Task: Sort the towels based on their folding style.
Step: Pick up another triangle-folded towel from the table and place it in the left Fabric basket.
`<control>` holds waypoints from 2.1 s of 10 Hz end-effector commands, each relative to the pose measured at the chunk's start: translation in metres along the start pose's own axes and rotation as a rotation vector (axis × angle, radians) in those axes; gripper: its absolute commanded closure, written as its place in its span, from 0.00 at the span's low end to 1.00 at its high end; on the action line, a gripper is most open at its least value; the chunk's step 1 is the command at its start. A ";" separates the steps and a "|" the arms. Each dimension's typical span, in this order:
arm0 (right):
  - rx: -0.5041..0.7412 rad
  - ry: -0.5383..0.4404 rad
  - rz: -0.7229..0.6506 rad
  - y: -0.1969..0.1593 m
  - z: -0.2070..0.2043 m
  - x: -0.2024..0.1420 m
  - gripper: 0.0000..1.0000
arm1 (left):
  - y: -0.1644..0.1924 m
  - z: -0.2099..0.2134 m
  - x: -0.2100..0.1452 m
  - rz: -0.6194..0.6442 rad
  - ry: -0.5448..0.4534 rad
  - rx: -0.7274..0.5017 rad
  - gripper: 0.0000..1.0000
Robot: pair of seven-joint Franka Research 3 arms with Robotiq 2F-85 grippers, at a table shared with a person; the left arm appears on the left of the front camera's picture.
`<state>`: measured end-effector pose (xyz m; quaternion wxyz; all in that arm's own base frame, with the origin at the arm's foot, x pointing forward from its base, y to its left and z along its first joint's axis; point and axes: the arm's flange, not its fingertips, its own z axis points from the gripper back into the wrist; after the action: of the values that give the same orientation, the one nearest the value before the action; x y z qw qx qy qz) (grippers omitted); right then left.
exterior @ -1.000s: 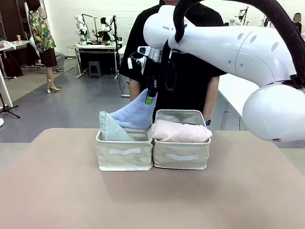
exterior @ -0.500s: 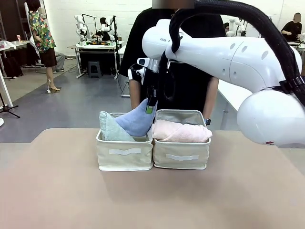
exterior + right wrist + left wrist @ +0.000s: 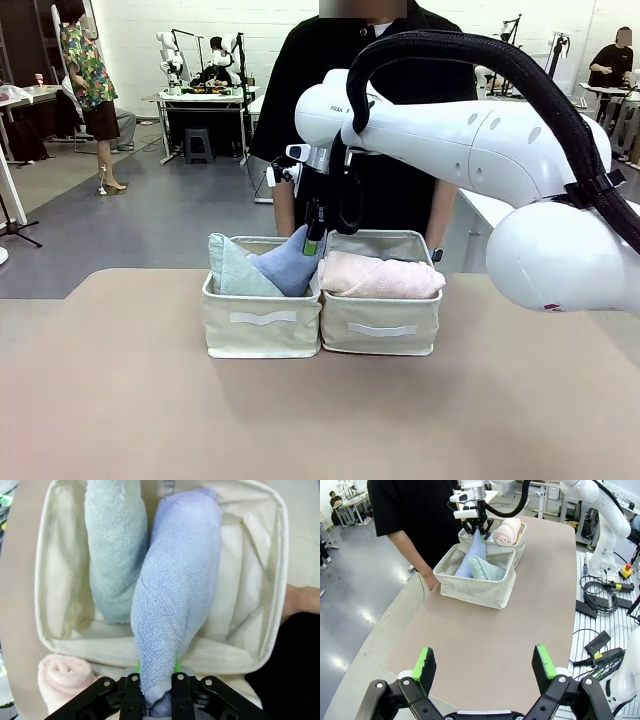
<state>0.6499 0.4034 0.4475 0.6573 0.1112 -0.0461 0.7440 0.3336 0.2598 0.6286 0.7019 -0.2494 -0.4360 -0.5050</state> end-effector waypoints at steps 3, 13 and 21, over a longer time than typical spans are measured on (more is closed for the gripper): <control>-0.009 -0.061 -0.007 -0.009 -0.008 0.021 0.81 | -0.001 0.002 0.000 -0.005 -0.008 -0.002 0.00; 0.003 -0.070 -0.003 -0.007 -0.004 0.023 0.00 | -0.001 0.002 0.000 -0.005 -0.008 -0.002 0.00; -0.040 -0.099 -0.031 0.033 0.048 0.034 0.00 | -0.001 0.002 0.000 -0.005 -0.008 -0.002 0.00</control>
<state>0.6391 0.4250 0.4665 0.6527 0.1255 -0.0762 0.7433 0.3337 0.2598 0.6286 0.7020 -0.2495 -0.4359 -0.5049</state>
